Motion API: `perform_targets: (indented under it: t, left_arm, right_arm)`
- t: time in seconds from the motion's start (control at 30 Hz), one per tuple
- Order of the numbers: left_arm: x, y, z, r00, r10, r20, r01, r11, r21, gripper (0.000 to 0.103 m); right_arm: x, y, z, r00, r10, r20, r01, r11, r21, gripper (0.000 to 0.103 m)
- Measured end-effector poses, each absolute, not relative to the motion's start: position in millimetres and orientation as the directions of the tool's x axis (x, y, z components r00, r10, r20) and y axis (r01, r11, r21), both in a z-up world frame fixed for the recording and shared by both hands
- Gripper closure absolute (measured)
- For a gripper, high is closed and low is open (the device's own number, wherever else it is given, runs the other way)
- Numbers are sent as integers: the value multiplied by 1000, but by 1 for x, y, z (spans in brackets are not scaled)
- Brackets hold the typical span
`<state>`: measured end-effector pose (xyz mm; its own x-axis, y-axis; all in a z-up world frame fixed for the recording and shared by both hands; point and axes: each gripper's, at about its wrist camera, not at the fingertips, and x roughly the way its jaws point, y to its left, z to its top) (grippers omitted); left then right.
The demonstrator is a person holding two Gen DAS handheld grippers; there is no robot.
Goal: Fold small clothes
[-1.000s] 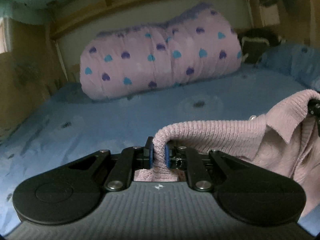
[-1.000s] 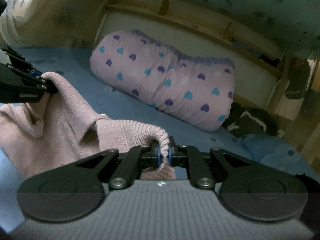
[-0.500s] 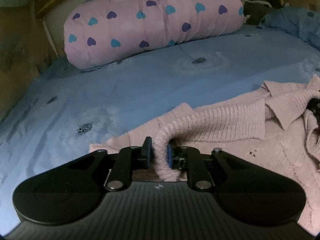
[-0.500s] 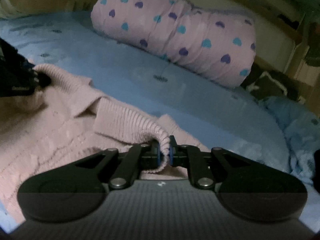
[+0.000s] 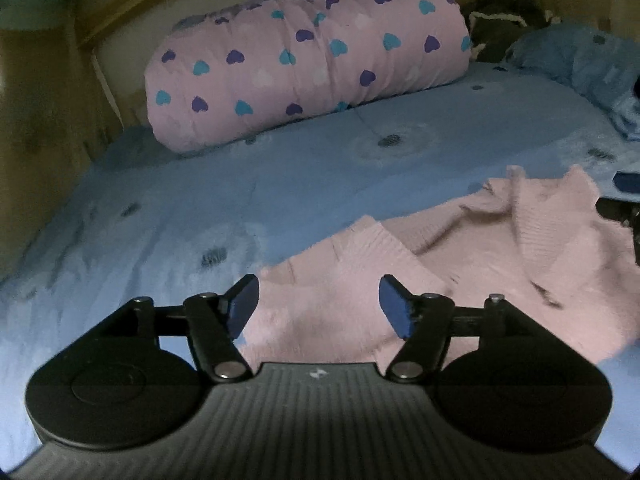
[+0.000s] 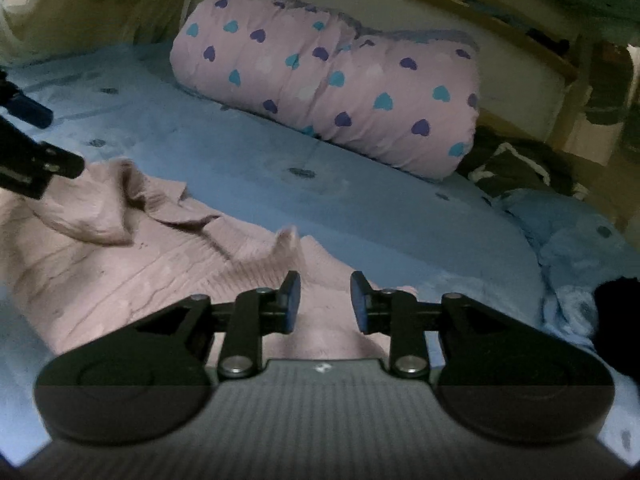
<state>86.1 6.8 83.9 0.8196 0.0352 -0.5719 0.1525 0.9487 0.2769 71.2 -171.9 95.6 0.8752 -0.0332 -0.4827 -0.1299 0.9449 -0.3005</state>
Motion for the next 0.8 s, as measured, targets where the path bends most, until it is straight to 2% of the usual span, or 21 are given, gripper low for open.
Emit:
perform_targets:
  t: [0.17,0.37,0.47,0.5,0.63,0.73,0.8]
  left_arm:
    - [59,9,79,805,-27,-593,190,958,214,30]
    - [70,2,51,793,-9,-609,243,921,303,30]
    - [82,5,40,781,-24,-624,264,918,294,30]
    - [86,7,36,774,-31,-632,275,916,291,30]
    - [99,10,22,787,-40,-616,311,888,339,30]
    - [107,13,18,802,-37,-596,298,890,346,30]
    - [113,16,18,809,-40,-586,285,899,332,34]
  right_arm:
    - [45,-180,101,858,11,-513,-160,956,-246,73]
    - [36,-172,81,836,34,-548,-230,928,-292,72]
    - [40,-168,71,839,19,-543,-250,900,-356,49]
    - [42,-167,67,844,14,-536,-257,888,-382,46]
    - [49,-165,58,852,14,-523,-299,833,-466,46]
    - [58,-166,56,853,42,-520,-325,823,-466,46]
    - [65,-169,56,855,49,-516,-322,830,-455,46]
